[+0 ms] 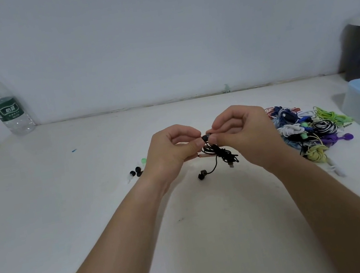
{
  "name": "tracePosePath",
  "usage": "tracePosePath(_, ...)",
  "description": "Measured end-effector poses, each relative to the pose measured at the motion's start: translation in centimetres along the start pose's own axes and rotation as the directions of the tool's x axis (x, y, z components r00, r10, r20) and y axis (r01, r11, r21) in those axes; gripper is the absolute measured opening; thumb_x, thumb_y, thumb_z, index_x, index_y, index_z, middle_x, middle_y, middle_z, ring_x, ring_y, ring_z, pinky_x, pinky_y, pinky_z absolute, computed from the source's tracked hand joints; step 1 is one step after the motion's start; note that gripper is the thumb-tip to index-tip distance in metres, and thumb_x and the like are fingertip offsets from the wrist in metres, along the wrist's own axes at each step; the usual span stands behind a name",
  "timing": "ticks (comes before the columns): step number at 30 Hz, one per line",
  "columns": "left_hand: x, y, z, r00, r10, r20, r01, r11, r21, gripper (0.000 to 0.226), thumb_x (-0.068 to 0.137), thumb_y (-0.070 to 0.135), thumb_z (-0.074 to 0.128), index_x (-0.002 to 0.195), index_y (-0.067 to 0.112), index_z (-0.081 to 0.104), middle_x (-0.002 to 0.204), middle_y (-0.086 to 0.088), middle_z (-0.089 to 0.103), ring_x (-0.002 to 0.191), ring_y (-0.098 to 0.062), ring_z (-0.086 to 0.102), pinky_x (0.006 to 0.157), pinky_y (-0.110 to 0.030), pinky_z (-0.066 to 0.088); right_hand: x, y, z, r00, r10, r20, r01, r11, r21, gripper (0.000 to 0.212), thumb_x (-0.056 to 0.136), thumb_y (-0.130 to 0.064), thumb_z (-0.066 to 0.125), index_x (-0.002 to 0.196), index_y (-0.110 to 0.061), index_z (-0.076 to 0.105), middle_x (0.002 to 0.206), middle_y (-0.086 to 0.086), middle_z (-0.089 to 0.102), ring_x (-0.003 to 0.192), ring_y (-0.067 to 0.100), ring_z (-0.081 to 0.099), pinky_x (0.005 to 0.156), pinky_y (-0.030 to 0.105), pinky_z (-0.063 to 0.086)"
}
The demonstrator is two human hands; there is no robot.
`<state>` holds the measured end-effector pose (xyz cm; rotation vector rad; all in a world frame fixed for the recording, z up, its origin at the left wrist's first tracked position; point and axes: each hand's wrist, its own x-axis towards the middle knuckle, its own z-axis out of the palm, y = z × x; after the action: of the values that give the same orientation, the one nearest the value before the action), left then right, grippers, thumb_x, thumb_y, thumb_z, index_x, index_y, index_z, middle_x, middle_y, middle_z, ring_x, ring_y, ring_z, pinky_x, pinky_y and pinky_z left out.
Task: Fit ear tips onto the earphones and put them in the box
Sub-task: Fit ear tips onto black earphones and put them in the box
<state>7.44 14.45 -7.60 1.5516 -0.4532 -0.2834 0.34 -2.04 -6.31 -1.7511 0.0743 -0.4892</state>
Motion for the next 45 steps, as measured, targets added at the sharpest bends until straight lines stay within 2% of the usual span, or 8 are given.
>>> tracePosePath(8, -0.3, 0.3, 0.3, 0.998, 0.028, 0.050, -0.024, 0.997, -0.067, 0.016, 0.089, 0.000, 0.070, 0.104, -0.004, 0.070, 0.092, -0.025, 0.074, 0.083, -0.025, 0.075, 0.073, -0.022, 0.057, 0.0, -0.1, -0.3, 0.999, 0.023, -0.022, -0.021, 0.995, 0.100, 0.024, 0.074, 0.012, 0.078, 0.087, -0.004, 0.066, 0.080, 0.011, 0.077, 0.072, 0.018, 0.075, 0.068, 0.024, 0.058)
tracePosePath(15, -0.3, 0.0, 0.7, 0.998, 0.038, 0.042, -0.032, 0.990, -0.135, 0.011, 0.084, -0.005, 0.072, 0.095, 0.000, 0.073, 0.085, -0.021, 0.075, 0.078, -0.027, 0.075, 0.082, -0.032, 0.060, 0.1, 0.2, -0.5, 1.000, -0.012, 0.018, 0.011, 0.997, 0.080, 0.025, 0.073, 0.013, 0.079, 0.083, -0.007, 0.067, 0.079, 0.011, 0.076, 0.072, 0.019, 0.075, 0.069, 0.025, 0.059)
tracePosePath(21, -0.4, 0.3, 0.8, 0.997, -0.005, 0.078, 0.022, 0.978, -0.207, 0.014, 0.092, 0.003, 0.067, 0.105, -0.001, 0.071, 0.095, -0.020, 0.075, 0.089, -0.027, 0.074, 0.081, -0.028, 0.058, 0.2, 0.0, -0.6, 0.999, -0.032, -0.004, 0.032, 0.998, 0.055, 0.028, 0.073, 0.014, 0.079, 0.086, -0.007, 0.066, 0.077, 0.006, 0.076, 0.066, 0.012, 0.072, 0.066, 0.021, 0.057)
tracePosePath(27, -0.4, 0.8, 1.4, 0.999, -0.003, 0.052, 0.012, 0.985, -0.174, 0.011, 0.090, 0.001, 0.069, 0.100, 0.004, 0.070, 0.089, -0.022, 0.072, 0.086, -0.025, 0.074, 0.079, -0.026, 0.058, 0.1, -0.5, -1.4, 1.000, -0.011, 0.028, 0.014, 0.995, -0.095, 0.035, 0.071, -0.005, 0.086, 0.099, -0.020, 0.071, 0.098, -0.004, 0.075, 0.081, 0.013, 0.072, 0.075, 0.027, 0.060)
tracePosePath(30, -0.4, 1.3, 1.4, 0.999, -0.010, 0.038, 0.016, 0.986, -0.164, 0.012, 0.089, 0.001, 0.070, 0.100, 0.005, 0.071, 0.090, -0.027, 0.070, 0.088, -0.026, 0.074, 0.080, -0.027, 0.057, 0.0, -0.9, -2.4, 0.981, 0.137, 0.137, -0.089, 0.946, -0.312, 0.052, 0.071, -0.027, 0.089, 0.116, -0.038, 0.064, 0.114, -0.015, 0.063, 0.095, 0.007, 0.065, 0.072, 0.019, 0.051)
tracePosePath(34, -0.4, 2.3, 1.6, 0.998, -0.002, 0.059, 0.014, 0.980, -0.198, 0.011, 0.089, 0.000, 0.069, 0.099, 0.005, 0.070, 0.087, -0.017, 0.070, 0.090, -0.027, 0.074, 0.084, -0.028, 0.057, 0.1, -0.8, -2.0, 0.927, 0.302, 0.225, -0.171, 0.870, -0.462, 0.052, 0.076, -0.040, 0.083, 0.122, -0.037, 0.059, 0.113, -0.010, 0.059, 0.089, 0.009, 0.066, 0.074, 0.024, 0.046)
tracePosePath(41, -0.9, 3.8, 2.5, 0.995, 0.040, 0.086, -0.024, 0.984, -0.175, 0.021, 0.092, -0.002, 0.064, 0.105, 0.012, 0.074, 0.096, -0.007, 0.072, 0.091, -0.019, 0.073, 0.082, -0.023, 0.056, -1.0, -1.9, -3.8, 0.931, 0.326, 0.166, -0.305, 0.942, -0.139, 0.021, 0.087, -0.013, 0.072, 0.108, -0.011, 0.069, 0.088, 0.008, 0.075, 0.071, 0.013, 0.066, 0.066, 0.025, 0.052)
tracePosePath(45, -1.3, 3.4, 4.3, 0.997, -0.063, 0.046, 0.073, 0.960, -0.272, 0.019, 0.095, -0.003, 0.059, 0.106, 0.008, 0.071, 0.100, -0.011, 0.072, 0.091, -0.017, 0.073, 0.081, -0.022, 0.058, -1.4, -3.6, -6.0, 0.936, 0.323, 0.142, -0.331, 0.943, 0.041, 0.016, 0.087, -0.008, 0.074, 0.101, -0.004, 0.069, 0.080, 0.006, 0.070, 0.064, 0.012, 0.063, 0.063, 0.023, 0.054)
